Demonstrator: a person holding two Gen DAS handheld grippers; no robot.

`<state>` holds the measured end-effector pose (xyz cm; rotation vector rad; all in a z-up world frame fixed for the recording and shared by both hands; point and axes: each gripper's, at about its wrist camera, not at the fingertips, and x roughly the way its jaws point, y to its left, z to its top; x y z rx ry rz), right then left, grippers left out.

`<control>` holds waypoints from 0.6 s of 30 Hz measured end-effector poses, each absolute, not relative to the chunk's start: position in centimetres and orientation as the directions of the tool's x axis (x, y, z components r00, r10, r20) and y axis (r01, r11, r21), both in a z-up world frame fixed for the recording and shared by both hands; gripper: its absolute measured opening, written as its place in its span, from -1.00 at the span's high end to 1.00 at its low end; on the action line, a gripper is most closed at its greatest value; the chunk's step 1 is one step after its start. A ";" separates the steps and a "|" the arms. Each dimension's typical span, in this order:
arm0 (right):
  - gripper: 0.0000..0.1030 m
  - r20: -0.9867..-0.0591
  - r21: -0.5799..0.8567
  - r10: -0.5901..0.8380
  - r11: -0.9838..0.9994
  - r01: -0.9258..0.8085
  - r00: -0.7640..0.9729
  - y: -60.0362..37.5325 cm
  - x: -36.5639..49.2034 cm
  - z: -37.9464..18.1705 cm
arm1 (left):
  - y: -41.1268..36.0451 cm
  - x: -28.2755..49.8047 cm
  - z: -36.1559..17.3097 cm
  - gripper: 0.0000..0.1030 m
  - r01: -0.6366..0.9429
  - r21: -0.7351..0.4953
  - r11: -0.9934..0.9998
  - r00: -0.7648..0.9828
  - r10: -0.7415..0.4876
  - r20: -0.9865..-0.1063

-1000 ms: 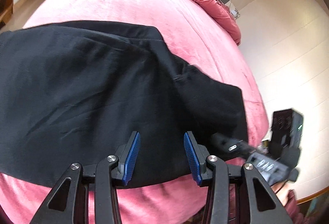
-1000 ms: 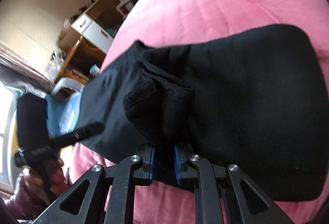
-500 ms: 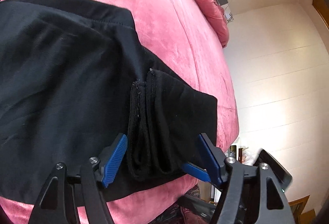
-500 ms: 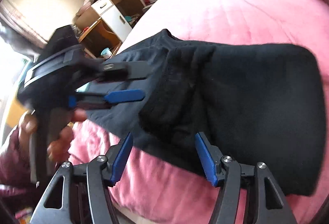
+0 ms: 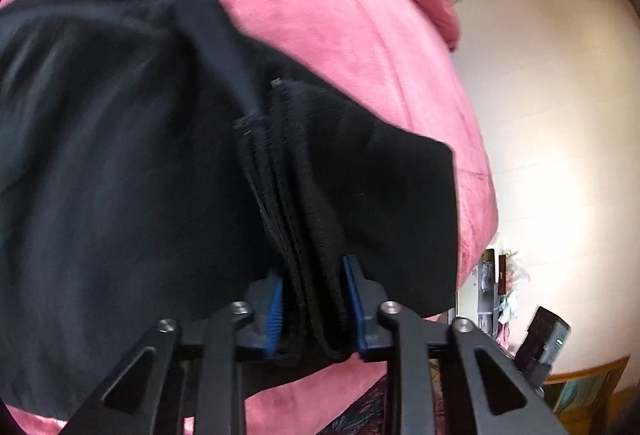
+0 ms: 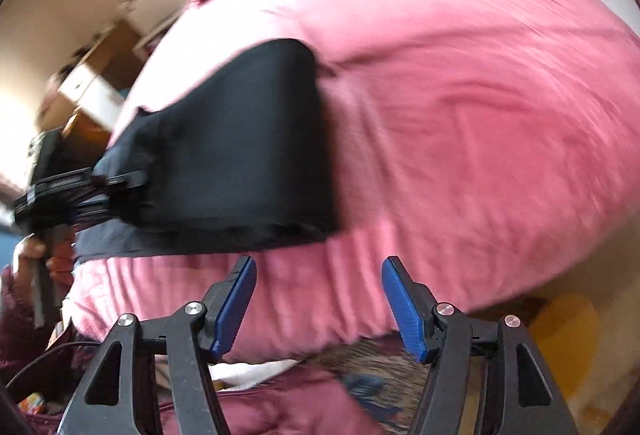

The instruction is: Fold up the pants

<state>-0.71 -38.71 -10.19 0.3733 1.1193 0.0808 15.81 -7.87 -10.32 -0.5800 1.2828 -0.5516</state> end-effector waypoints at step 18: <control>-0.42 -0.875 0.292 0.144 0.919 0.266 0.462 -36.4 3.9 -12.6 | -7.0 15.1 1.1 0.69 0.246 -0.783 0.572 0.337 -0.807 -0.484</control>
